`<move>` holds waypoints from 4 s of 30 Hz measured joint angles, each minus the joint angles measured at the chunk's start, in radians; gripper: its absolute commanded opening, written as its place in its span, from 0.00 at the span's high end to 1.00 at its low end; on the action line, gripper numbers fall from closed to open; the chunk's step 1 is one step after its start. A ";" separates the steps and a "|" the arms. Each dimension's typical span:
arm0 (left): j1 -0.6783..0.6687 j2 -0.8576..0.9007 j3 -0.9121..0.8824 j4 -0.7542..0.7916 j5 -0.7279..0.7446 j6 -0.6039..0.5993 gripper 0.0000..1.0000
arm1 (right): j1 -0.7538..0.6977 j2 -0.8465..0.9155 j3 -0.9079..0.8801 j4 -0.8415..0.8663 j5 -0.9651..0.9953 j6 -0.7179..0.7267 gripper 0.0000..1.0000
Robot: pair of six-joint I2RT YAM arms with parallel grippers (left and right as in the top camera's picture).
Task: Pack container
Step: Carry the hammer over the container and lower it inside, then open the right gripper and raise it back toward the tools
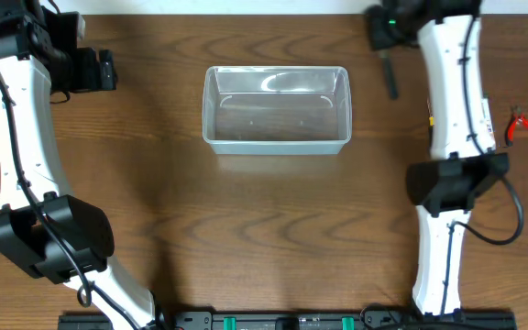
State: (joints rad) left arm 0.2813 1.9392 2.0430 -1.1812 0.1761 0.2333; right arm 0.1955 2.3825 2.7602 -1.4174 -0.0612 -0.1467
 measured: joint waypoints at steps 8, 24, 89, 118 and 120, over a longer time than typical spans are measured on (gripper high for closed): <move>0.000 0.000 0.000 0.000 0.000 0.000 0.02 | 0.248 0.000 0.026 -0.021 -0.030 -0.094 0.99; 0.000 0.000 0.000 0.000 0.000 0.000 0.02 | 0.369 0.000 -0.123 -0.031 -0.047 -0.331 0.99; 0.000 0.000 0.000 0.000 0.000 0.000 0.02 | 0.298 0.096 -0.460 0.169 -0.126 -0.337 0.68; 0.000 0.000 0.000 0.000 0.000 0.000 0.02 | 0.028 -0.044 0.183 -0.277 0.035 0.151 0.01; 0.000 0.000 0.000 0.000 0.000 0.000 0.02 | 0.021 -0.066 0.182 -0.277 0.035 0.166 0.01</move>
State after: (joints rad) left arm 0.2813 1.9392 2.0430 -1.1812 0.1761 0.2333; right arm 0.2169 2.3161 2.9417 -1.6947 -0.0261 0.0193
